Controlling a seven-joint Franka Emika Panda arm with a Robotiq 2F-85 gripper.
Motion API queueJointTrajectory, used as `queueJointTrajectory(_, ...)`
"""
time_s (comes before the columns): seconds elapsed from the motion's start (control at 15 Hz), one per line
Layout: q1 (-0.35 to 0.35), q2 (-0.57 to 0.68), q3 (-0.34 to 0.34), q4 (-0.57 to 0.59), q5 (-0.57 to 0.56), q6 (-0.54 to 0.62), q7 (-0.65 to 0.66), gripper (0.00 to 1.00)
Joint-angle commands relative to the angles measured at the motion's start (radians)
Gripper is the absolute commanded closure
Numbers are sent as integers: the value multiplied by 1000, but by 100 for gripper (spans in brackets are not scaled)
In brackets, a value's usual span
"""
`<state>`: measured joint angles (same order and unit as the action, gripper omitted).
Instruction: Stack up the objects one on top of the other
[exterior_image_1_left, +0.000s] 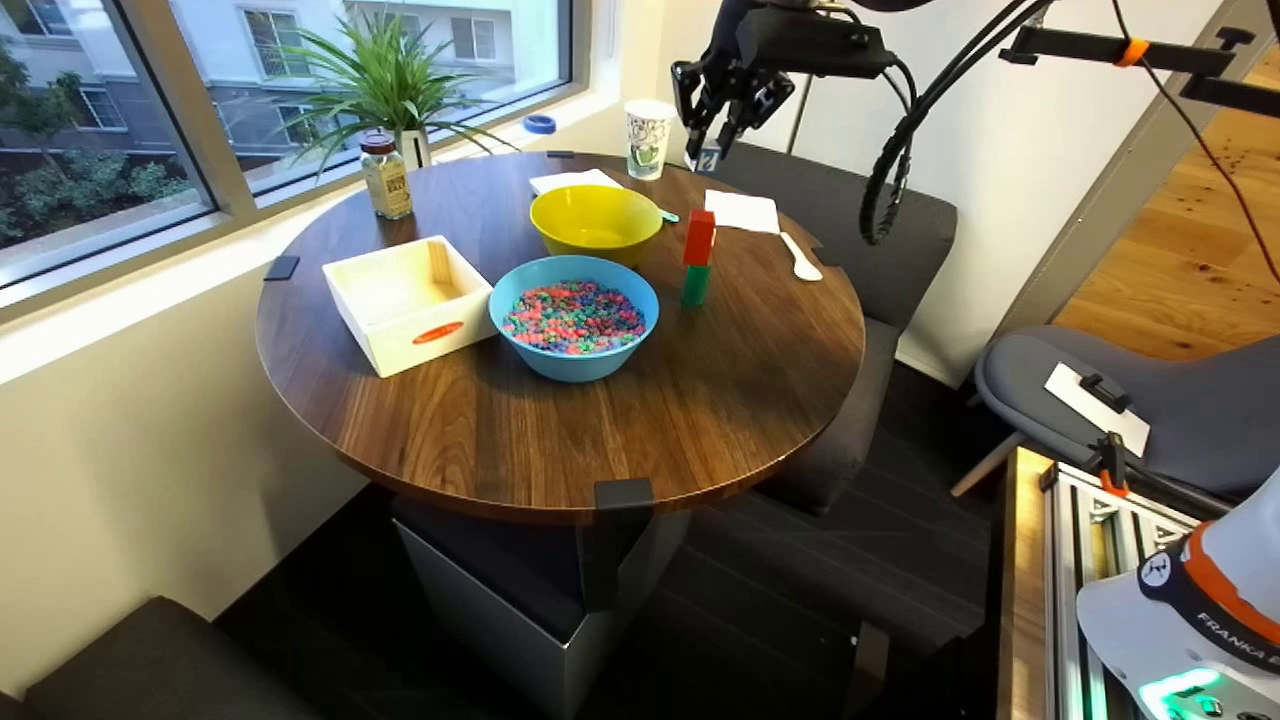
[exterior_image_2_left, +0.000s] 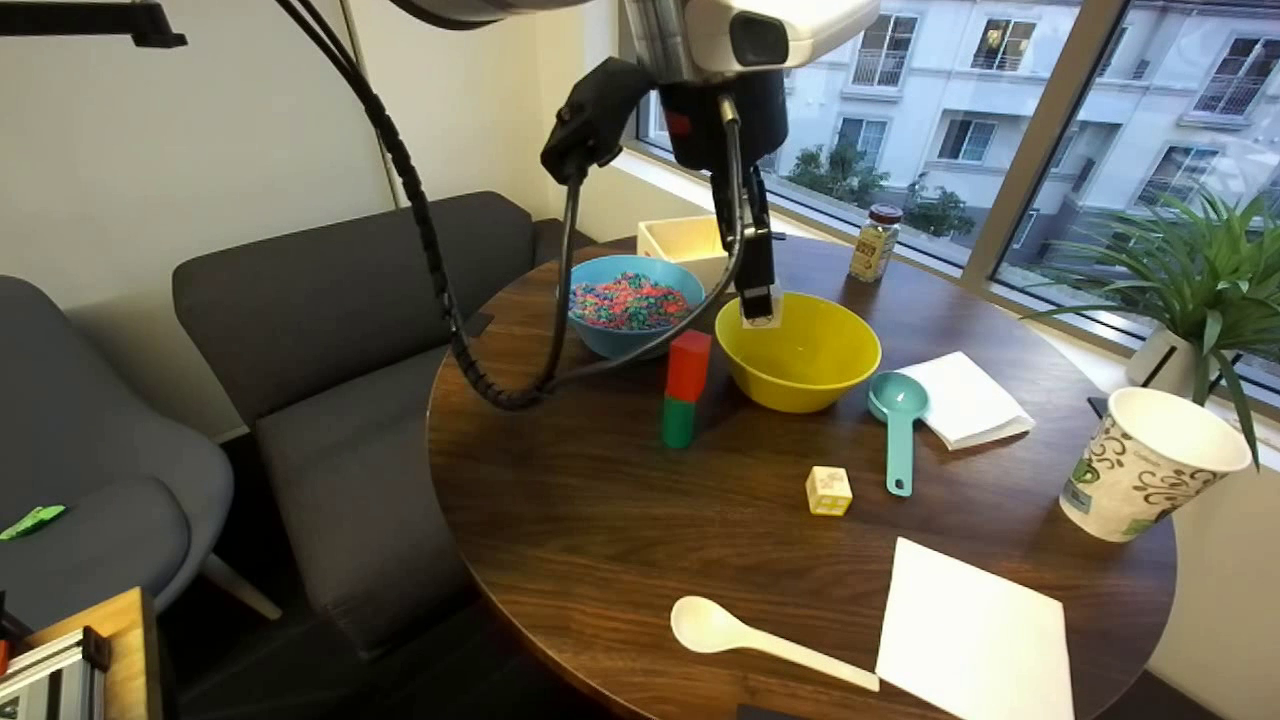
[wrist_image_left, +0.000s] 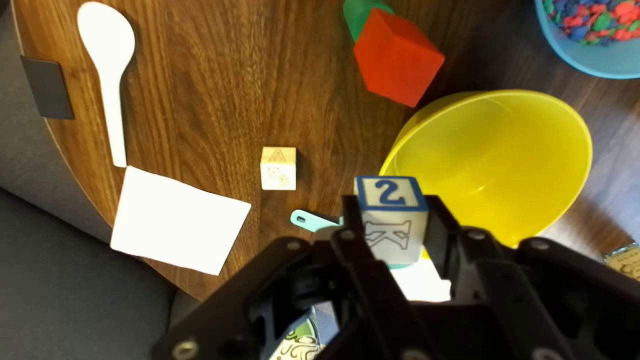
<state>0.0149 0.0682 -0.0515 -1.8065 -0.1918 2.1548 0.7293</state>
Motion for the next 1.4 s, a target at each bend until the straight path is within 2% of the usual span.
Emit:
queueJointTrajectory(0.0,5,7,13,36,-19,-108,59,91)
queueJointTrajectory(0.2,6,11,21,53,0,-143,77,91)
queueJointTrajectory(0.87,11,1,43,22,61,-134,134,91)
queueJointTrajectory(1.33,14,8,46,6,55,-135,147,91)
